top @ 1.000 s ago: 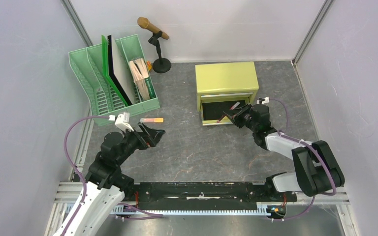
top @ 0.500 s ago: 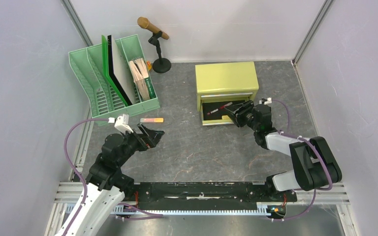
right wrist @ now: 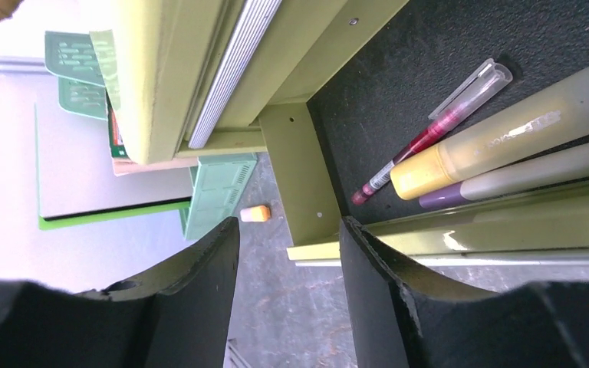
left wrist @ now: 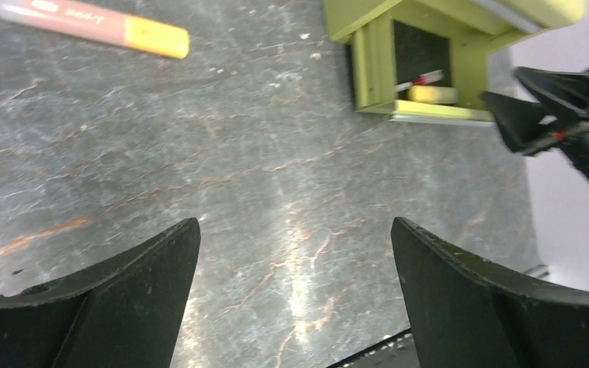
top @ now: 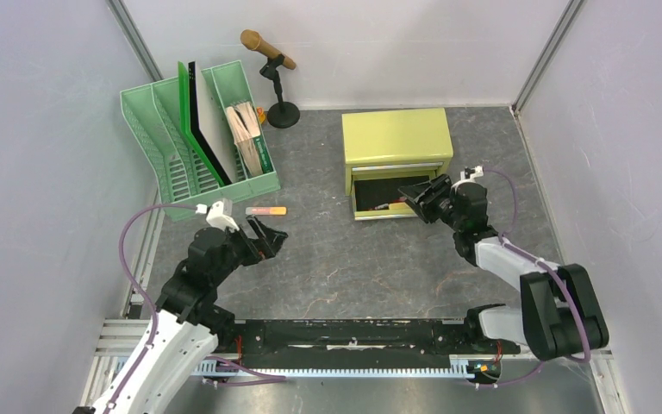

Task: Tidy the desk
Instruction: Place the stationery in the drawer.

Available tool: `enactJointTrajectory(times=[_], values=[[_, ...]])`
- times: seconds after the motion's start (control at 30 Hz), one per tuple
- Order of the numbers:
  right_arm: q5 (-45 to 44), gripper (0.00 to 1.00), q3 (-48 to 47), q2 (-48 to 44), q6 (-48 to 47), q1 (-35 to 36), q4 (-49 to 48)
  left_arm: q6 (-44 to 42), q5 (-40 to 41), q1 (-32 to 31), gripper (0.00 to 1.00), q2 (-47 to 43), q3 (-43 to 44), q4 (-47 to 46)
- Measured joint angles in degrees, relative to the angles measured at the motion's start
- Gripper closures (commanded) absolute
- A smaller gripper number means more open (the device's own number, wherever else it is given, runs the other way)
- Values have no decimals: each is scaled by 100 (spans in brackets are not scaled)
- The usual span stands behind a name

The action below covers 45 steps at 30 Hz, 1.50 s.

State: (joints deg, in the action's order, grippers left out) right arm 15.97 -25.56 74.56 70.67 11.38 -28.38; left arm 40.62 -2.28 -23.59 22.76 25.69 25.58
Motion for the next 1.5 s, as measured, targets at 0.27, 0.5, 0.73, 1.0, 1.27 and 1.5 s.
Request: enactJointTrajectory(times=[0.27,0.5,0.73,1.0,1.27,1.5], values=[[120,43,15,-905,-1045,-90,1067,-136,380,0,0,1499,289,238],[94,42,81,-1449,-2083,-101,2129,-127,581,0,0,3058,1034,334],[55,42,719,-1998,-2476,-103,2638,522,1161,0,0,4275,1755,422],[138,42,1198,-2232,-2507,-105,2929,1738,1611,107,0,5676,2505,837],[195,42,1215,-2393,-2514,-105,3060,2468,1725,601,6,6249,2743,955],[201,42,1263,-2400,-2520,-105,3117,3045,1825,859,13,6579,2863,1010]])
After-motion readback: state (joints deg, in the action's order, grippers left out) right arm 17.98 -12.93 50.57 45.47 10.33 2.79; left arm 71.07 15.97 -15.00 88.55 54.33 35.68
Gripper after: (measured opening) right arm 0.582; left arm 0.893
